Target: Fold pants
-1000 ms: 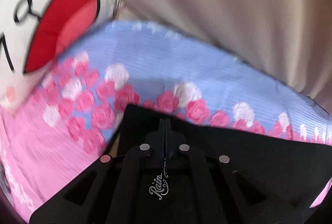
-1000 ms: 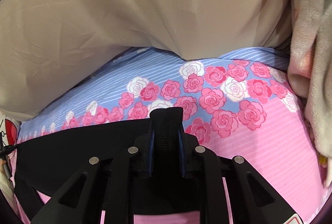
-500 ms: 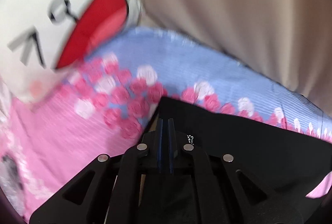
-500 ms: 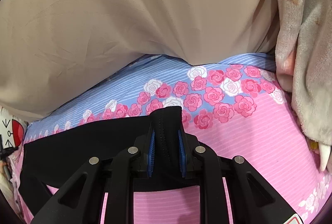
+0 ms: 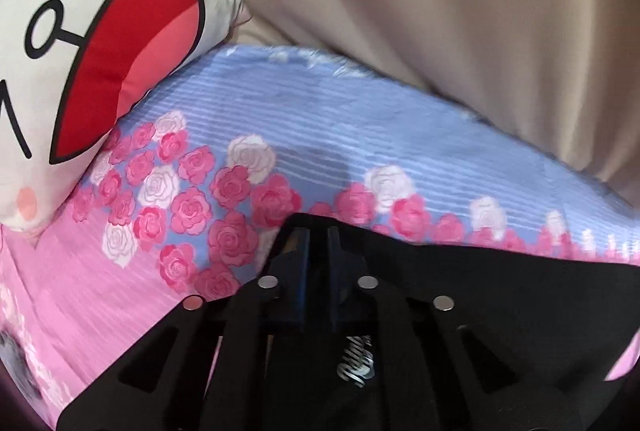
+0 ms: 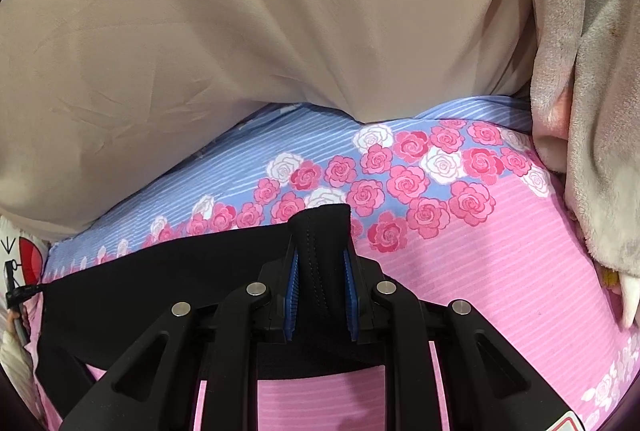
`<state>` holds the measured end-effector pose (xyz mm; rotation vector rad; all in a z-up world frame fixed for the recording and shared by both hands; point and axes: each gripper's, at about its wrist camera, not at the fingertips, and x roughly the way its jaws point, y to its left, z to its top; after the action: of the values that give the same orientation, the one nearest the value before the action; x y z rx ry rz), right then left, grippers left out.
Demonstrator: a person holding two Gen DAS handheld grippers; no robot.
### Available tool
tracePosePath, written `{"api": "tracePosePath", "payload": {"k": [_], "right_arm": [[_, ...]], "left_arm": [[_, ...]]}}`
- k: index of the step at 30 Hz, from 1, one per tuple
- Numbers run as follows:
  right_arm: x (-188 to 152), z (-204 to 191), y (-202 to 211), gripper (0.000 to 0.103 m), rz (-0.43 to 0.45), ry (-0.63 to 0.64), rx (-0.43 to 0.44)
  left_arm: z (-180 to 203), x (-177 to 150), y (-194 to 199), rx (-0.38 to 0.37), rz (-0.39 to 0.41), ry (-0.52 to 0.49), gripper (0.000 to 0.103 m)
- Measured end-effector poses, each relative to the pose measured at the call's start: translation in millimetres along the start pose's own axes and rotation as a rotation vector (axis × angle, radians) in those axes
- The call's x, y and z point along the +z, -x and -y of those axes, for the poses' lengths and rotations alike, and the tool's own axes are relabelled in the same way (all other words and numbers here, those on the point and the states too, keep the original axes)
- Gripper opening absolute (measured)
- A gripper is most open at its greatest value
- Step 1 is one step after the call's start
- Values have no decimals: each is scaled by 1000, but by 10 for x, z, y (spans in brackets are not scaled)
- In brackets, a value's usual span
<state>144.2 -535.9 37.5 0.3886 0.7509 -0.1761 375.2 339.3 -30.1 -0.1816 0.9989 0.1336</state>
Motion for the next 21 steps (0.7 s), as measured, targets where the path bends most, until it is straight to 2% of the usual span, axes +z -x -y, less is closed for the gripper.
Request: {"api": "tracePosePath", "payload": {"k": [2, 6, 10, 12, 14, 15, 17, 19, 21], "right_arm": [[-7, -22, 85, 17, 18, 5, 10], [-45, -84, 463, 17, 83, 39, 53], [-193, -86, 996, 17, 166, 80, 112], [-334, -24, 1298, 15, 204, 99, 145], [-499, 74, 1561, 14, 233, 111, 157], [-616, 166, 1696, 14, 238, 111, 159], [-808, 324, 1830, 14, 231, 98, 132], [-1051, 568, 1883, 15, 199, 63, 101], [-1201, 704, 1835, 21, 163, 29, 76]], "left_arm": [[4, -34, 266, -68, 47, 34, 4], [49, -233, 968, -147, 157, 11, 4], [-63, -682, 1878, -240, 270, -5, 5], [-176, -974, 2201, -253, 300, -6, 5], [-280, -1239, 2413, -253, 314, -11, 5], [-354, -1358, 2467, -246, 315, -13, 0], [-516, -1713, 2590, -171, 324, -5, 0], [-740, -2019, 2635, -140, 302, 38, 0], [-894, -2188, 2544, -100, 261, 68, 0]]}}
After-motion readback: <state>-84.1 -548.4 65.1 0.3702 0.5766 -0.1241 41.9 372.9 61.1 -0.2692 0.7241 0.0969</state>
